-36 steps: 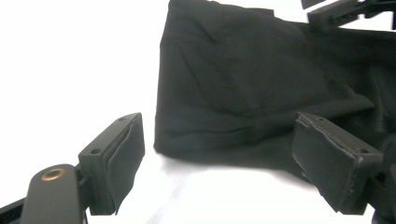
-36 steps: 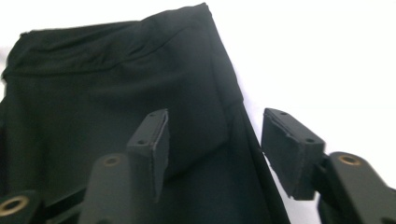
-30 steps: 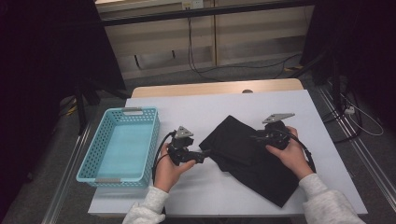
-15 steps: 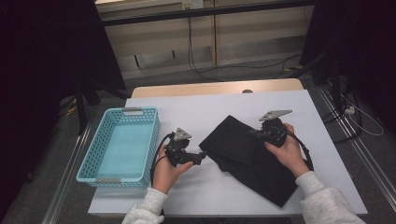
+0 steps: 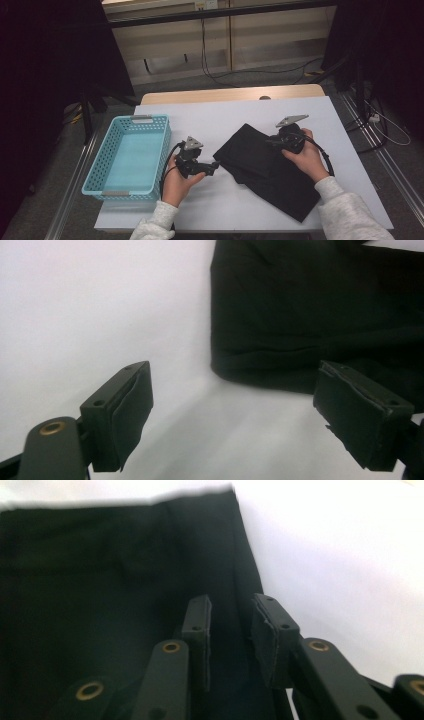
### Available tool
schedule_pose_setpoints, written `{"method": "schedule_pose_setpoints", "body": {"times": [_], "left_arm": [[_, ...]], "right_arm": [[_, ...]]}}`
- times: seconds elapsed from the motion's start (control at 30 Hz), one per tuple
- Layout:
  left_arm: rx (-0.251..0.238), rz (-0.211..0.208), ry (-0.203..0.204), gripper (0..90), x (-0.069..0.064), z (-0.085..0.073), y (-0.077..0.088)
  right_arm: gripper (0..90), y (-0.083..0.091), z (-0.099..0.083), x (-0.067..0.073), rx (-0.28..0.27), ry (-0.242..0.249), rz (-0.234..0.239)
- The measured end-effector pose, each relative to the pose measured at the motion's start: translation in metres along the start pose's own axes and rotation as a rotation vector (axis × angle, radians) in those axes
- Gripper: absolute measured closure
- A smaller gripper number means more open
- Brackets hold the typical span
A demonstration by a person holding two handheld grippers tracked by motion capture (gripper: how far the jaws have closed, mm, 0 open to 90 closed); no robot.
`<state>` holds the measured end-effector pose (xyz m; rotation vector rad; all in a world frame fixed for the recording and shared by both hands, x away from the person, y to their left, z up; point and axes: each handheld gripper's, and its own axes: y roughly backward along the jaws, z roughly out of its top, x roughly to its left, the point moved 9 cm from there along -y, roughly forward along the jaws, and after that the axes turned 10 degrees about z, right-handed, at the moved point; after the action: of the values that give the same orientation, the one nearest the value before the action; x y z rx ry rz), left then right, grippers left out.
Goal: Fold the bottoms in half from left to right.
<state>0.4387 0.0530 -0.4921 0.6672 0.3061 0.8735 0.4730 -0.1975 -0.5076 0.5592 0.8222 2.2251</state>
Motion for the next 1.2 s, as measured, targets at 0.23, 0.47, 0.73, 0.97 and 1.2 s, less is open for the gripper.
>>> {"method": "schedule_pose_setpoints", "body": {"times": [0.23, 0.47, 0.73, 0.97, 1.2], "left_arm": [[0.006, -0.002, -0.016, 16.0, -0.002, -0.001, -0.001], [-0.001, 0.009, -0.017, 16.0, 0.002, 0.001, 0.001], [-0.005, 0.001, 0.008, 16.1, 0.003, 0.001, 0.001], [-0.004, 0.011, 0.004, 16.1, 0.004, 0.0, 0.001], [0.0, 0.017, 0.008, 16.0, 0.005, -0.001, 0.0]], "right_arm": [[85.5, -0.003, -0.008, 0.004, 0.041, 0.019, -0.01], [85.8, 0.007, 0.017, 0.012, -0.029, 0.034, 0.019], [77.8, -0.016, 0.017, -0.011, 0.01, 0.017, -0.031], [57.7, -0.007, 0.019, -0.026, -0.06, -0.039, -0.073], [58.1, -0.014, 0.008, -0.024, -0.032, -0.078, -0.021]]}}
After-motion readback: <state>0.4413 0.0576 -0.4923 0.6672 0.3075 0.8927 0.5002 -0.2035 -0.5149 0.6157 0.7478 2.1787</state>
